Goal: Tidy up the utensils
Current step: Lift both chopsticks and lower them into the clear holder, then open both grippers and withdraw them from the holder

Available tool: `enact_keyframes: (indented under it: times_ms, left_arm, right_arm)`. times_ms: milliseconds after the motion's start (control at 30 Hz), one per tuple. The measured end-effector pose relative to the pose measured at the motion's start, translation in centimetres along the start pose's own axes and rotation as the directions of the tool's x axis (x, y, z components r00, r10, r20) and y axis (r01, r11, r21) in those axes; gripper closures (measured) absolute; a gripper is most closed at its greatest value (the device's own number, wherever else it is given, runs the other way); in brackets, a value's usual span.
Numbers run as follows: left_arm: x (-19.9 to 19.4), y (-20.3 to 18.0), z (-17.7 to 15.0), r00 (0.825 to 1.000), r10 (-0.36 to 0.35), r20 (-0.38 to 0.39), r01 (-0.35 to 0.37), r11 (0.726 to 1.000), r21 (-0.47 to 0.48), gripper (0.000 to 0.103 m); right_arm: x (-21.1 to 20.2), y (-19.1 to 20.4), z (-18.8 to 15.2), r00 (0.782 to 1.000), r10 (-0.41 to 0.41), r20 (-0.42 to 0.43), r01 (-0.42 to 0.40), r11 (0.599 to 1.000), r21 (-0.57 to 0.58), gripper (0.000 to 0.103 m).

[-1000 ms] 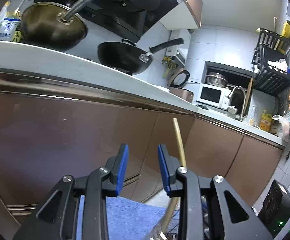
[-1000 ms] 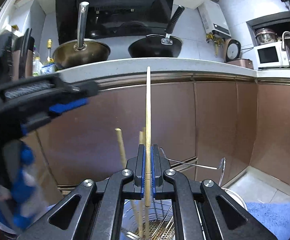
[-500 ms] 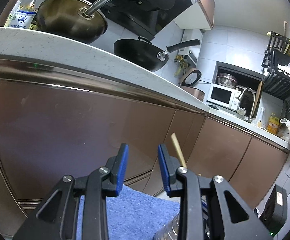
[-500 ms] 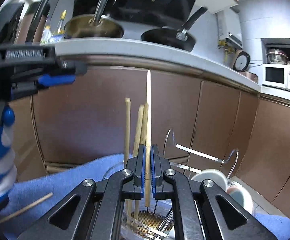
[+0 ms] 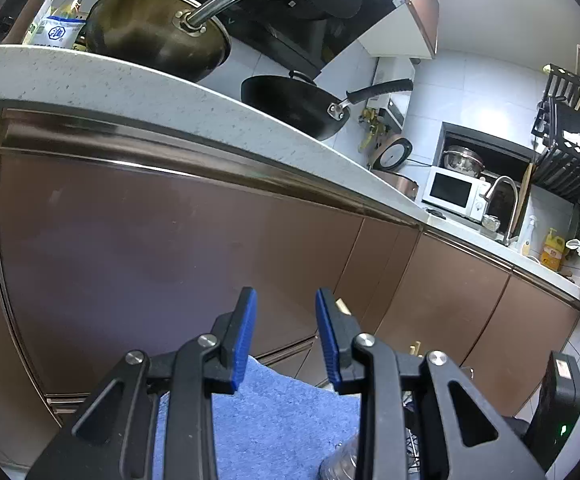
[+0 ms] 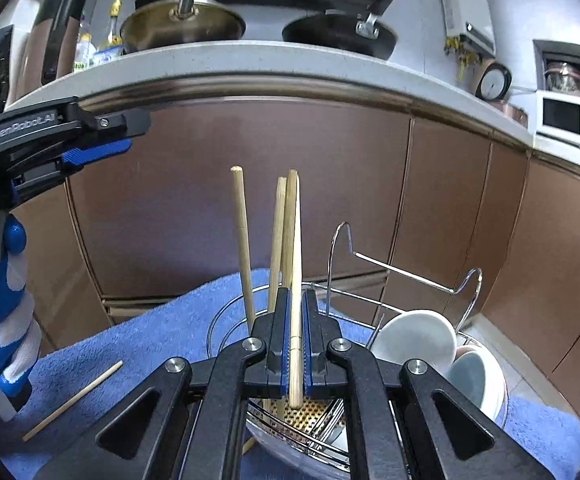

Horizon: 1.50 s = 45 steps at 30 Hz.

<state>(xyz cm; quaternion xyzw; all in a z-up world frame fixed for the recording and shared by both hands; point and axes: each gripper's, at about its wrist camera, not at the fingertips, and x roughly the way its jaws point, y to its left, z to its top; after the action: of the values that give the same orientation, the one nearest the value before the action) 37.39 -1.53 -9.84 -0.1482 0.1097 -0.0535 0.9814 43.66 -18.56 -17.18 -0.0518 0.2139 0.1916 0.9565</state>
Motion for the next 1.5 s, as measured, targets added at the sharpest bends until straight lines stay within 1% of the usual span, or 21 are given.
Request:
enact_keyframes:
  times_ms: [133,167,267,333,400,567,667,733,867,900,933,1000,1033,1133,1233,1267,1300,1433,1500]
  left_arm:
    - [-0.2,0.1,-0.1,1.0,0.005,-0.005,-0.005,1.0,0.0,0.074]
    - [-0.3,0.2,-0.1,1.0,0.005,-0.006,-0.005,1.0,-0.003,0.074]
    - [-0.4,0.5,0.0,1.0,0.002,-0.01,-0.002,1.0,-0.012,0.074]
    - [-0.5,0.6,0.1,1.0,0.003,-0.008,-0.003,1.0,-0.014,0.074]
    - [-0.8,0.8,0.2,1.0,0.002,-0.008,-0.002,1.0,-0.016,0.074]
    - [-1.2,1.1,0.7,1.0,-0.006,-0.01,0.006,1.0,-0.023,0.074]
    - [-1.8,1.3,1.0,1.0,-0.013,-0.016,0.013,1.0,-0.021,0.074]
    - [-2.4,1.6,1.1,1.0,-0.013,-0.012,0.013,1.0,-0.014,0.074]
    - [-3.5,2.4,1.4,1.0,-0.007,-0.009,0.007,1.0,-0.011,0.074]
    - [-3.8,2.7,1.6,1.0,-0.004,-0.009,0.004,1.0,-0.013,0.074]
    - [-4.1,3.0,1.7,1.0,-0.001,-0.007,0.001,1.0,-0.015,0.073]
    - [-5.0,3.4,1.7,1.0,0.008,0.001,-0.008,1.0,-0.018,0.07]
    - [-5.4,3.6,1.8,1.0,0.015,0.005,-0.015,1.0,-0.018,0.068]
    - [-6.3,4.3,2.1,0.999,0.03,0.009,-0.03,0.999,-0.018,0.067]
    - [-7.2,4.6,2.3,0.999,0.043,0.004,-0.043,0.999,-0.01,0.067]
    - [-7.6,4.5,2.4,0.999,0.047,0.0,-0.047,0.999,-0.004,0.066]
    - [-7.9,4.5,2.5,0.999,0.05,-0.003,-0.049,0.999,0.002,0.066]
    - [-9.8,4.0,2.9,0.998,0.064,-0.013,-0.063,0.998,0.029,0.064]
    - [-10.8,3.6,3.2,0.997,0.07,-0.034,-0.069,0.997,0.043,0.063]
  right_arm:
    - [0.7,-0.1,0.8,0.994,0.03,-0.109,-0.031,0.999,-0.008,0.099]
    - [0.9,-0.1,1.1,0.989,0.036,-0.146,-0.038,0.999,-0.014,0.099]
    - [1.5,0.0,1.6,0.975,0.029,-0.219,-0.041,0.998,-0.049,0.098]
    - [1.9,0.1,2.0,0.961,0.028,-0.274,-0.048,0.997,-0.064,0.098]
    - [2.4,0.2,2.4,0.944,0.035,-0.328,-0.06,0.996,-0.068,0.098]
    - [3.8,0.1,3.0,0.874,0.083,-0.478,-0.124,0.991,-0.054,0.098]
    - [4.5,0.0,3.4,0.839,0.102,-0.534,-0.145,0.989,-0.039,0.098]
    - [4.6,-0.1,3.4,0.825,0.107,-0.555,-0.147,0.989,-0.027,0.097]
    - [5.0,0.0,3.8,0.805,0.087,-0.587,-0.135,0.99,-0.039,0.095]
    - [5.1,-0.1,3.8,0.801,0.083,-0.593,-0.13,0.991,-0.037,0.091]
    - [5.3,0.0,4.0,0.798,0.081,-0.597,-0.128,0.991,-0.036,0.088]
    - [5.4,0.2,4.2,0.796,0.067,-0.601,-0.119,0.992,-0.048,0.072]
    - [5.5,0.4,4.4,0.797,0.051,-0.602,-0.108,0.992,-0.059,0.069]
    - [4.9,0.3,4.8,0.799,0.034,-0.6,-0.092,0.994,-0.067,0.067]
    - [3.7,0.6,5.4,0.809,0.019,-0.588,-0.08,0.994,-0.077,0.066]
    - [3.4,0.7,5.7,0.812,0.017,-0.583,-0.077,0.994,-0.079,0.064]
    - [2.9,0.7,5.9,0.816,0.015,-0.577,-0.075,0.994,-0.08,0.061]
    - [-0.1,1.3,6.9,0.842,-0.006,-0.539,-0.057,0.993,-0.1,0.061]
    - [-2.0,1.4,7.5,0.857,-0.004,-0.515,-0.051,0.994,-0.092,0.061]
